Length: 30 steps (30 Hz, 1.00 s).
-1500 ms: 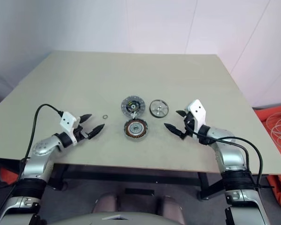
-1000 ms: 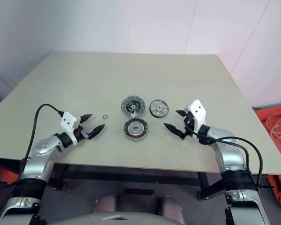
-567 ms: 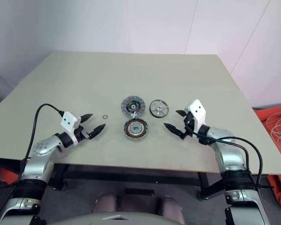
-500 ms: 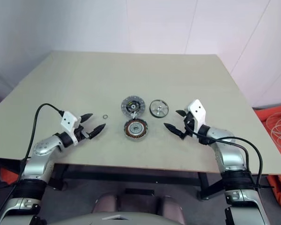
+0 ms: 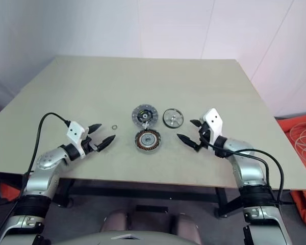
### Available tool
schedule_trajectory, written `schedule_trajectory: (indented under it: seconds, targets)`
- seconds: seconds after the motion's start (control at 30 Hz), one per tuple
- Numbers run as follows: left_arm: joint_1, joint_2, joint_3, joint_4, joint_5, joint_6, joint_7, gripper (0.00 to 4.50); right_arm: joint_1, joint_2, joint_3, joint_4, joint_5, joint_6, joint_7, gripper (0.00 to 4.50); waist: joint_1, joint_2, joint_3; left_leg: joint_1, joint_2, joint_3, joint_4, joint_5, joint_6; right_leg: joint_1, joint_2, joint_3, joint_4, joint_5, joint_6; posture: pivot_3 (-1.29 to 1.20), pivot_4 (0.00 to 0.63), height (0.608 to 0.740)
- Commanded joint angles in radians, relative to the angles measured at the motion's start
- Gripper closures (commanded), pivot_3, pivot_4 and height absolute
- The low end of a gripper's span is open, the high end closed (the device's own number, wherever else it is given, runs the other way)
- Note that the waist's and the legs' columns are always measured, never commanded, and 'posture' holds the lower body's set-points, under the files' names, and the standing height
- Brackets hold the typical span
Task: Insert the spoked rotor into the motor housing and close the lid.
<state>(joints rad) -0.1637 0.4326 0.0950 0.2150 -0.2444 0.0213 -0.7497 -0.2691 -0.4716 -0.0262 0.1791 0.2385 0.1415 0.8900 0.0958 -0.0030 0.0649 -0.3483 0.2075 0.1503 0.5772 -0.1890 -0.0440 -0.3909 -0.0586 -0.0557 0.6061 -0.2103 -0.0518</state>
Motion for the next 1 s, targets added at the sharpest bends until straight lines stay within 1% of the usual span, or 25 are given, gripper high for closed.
schedule_trajectory:
  seconds: [0.03,0.17,0.23,0.33,0.47,0.6,0.8,0.87,1.0]
  targets:
    - [-0.013,0.014,0.011,-0.041,-0.009,0.003,0.006,0.04,-0.035,0.0,-0.002,-0.031,0.014,-0.02,0.002,0.0,0.0,0.0,0.0,0.0,0.0,0.0,0.0,0.0,0.0,0.0,0.0,0.0,0.0,0.0,0.0,0.0,0.0,0.74]
    - [-0.019,0.019,0.02,-0.043,-0.011,0.013,0.012,0.04,-0.037,-0.005,0.009,-0.081,0.022,-0.002,0.017,0.0,0.0,0.0,0.0,0.0,0.0,0.0,0.0,0.0,0.0,0.0,0.0,0.0,0.0,0.0,0.0,0.0,0.0,0.74]
    - [-0.023,0.022,0.022,-0.045,-0.01,0.014,0.013,0.04,-0.038,-0.017,0.032,-0.13,0.027,0.043,0.038,0.0,0.0,0.0,0.0,0.0,0.0,0.0,0.0,0.0,0.0,0.0,0.0,0.0,0.0,0.0,0.0,0.0,0.0,0.74]
    - [-0.027,0.026,0.02,-0.043,-0.01,0.012,0.011,0.04,-0.038,-0.061,0.095,-0.201,-0.001,0.103,0.086,0.0,0.0,0.0,0.0,0.0,0.0,0.0,0.0,0.0,0.0,0.0,0.0,0.0,0.0,0.0,0.0,0.0,0.0,0.74]
    - [-0.023,0.039,0.016,-0.049,-0.017,0.0,-0.012,0.04,-0.078,-0.157,0.208,-0.275,-0.065,0.162,0.175,0.0,0.001,0.0,0.0,0.0,0.0,0.0,0.0,0.0,0.0,0.001,0.0,0.0,0.0,0.0,0.0,0.0,0.0,0.74]
    - [0.001,0.056,0.018,-0.067,-0.023,-0.012,-0.044,0.04,-0.16,-0.182,0.264,-0.266,-0.085,0.2,0.219,0.0,-0.001,0.0,0.0,0.001,0.0,0.0,0.0,0.0,0.0,0.001,0.0,0.0,0.001,0.0,0.0,0.0,0.0,0.74]
    - [0.005,0.05,0.024,-0.074,-0.027,-0.016,-0.045,0.04,-0.257,-0.171,0.332,-0.219,-0.125,0.139,0.282,0.0,0.001,0.0,0.0,0.001,0.0,0.0,0.0,0.0,0.0,0.001,0.0,0.0,0.001,0.0,0.0,0.0,0.0,0.74]
    - [0.009,0.045,0.022,-0.079,-0.027,-0.018,-0.043,0.04,-0.286,-0.165,0.353,-0.19,-0.136,0.108,0.307,0.0,0.001,0.0,0.0,0.001,0.0,0.0,0.0,0.0,0.0,0.001,0.0,0.0,0.001,0.003,-0.006,0.0,0.0,0.74]
    - [0.015,0.042,0.021,-0.078,-0.026,-0.025,-0.043,0.04,-0.357,-0.194,0.47,-0.097,-0.267,-0.062,0.387,0.0,0.0,0.0,0.0,0.001,0.0,0.0,0.001,0.0,0.0,0.0,0.0,0.0,0.001,0.004,-0.006,0.0,0.0,0.74]
